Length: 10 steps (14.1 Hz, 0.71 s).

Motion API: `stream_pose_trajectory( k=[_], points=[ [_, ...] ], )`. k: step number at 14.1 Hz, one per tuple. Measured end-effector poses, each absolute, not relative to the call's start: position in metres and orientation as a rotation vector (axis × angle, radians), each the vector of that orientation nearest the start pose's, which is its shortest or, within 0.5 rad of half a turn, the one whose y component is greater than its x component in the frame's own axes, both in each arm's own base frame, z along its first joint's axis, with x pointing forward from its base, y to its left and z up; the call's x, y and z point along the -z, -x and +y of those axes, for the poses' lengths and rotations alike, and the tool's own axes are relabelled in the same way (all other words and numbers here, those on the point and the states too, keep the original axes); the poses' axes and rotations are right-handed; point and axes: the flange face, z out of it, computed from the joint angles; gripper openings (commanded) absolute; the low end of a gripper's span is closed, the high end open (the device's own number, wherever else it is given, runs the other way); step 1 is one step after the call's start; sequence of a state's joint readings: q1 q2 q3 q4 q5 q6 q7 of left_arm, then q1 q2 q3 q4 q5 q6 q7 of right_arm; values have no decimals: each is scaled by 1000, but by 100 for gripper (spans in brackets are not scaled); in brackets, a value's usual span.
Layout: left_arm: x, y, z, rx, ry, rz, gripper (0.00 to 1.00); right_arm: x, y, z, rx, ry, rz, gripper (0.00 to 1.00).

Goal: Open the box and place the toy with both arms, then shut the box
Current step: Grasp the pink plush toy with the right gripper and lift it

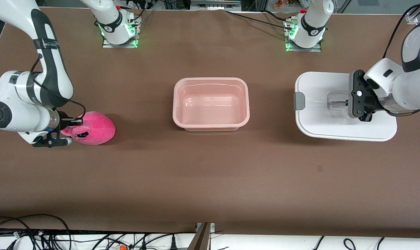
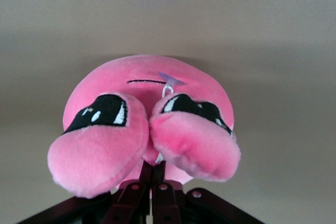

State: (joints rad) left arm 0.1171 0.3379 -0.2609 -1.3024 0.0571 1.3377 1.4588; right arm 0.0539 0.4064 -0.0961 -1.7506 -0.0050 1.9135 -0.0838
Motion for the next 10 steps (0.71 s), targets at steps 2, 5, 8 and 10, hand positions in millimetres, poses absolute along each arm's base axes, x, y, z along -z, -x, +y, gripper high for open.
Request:
stream_pose_trajectory(
  k=[2, 5, 8, 10],
  points=[
    [-536, -619, -56, -356, 2321, 2380, 0, -329, -629, -19, -362, 3148, -83, 0],
    [-536, -619, -56, -356, 2321, 2380, 0, -355, -636, 5, -322, 3140, -157, 0],
    [-536, -619, -56, -356, 2320, 2381, 0, -413, -632, 64, -369, 3098, -309, 0],
    [-536, -619, -56, -356, 2320, 2381, 0, -452, -623, 113, -386, 3062, -438, 0]
  ],
)
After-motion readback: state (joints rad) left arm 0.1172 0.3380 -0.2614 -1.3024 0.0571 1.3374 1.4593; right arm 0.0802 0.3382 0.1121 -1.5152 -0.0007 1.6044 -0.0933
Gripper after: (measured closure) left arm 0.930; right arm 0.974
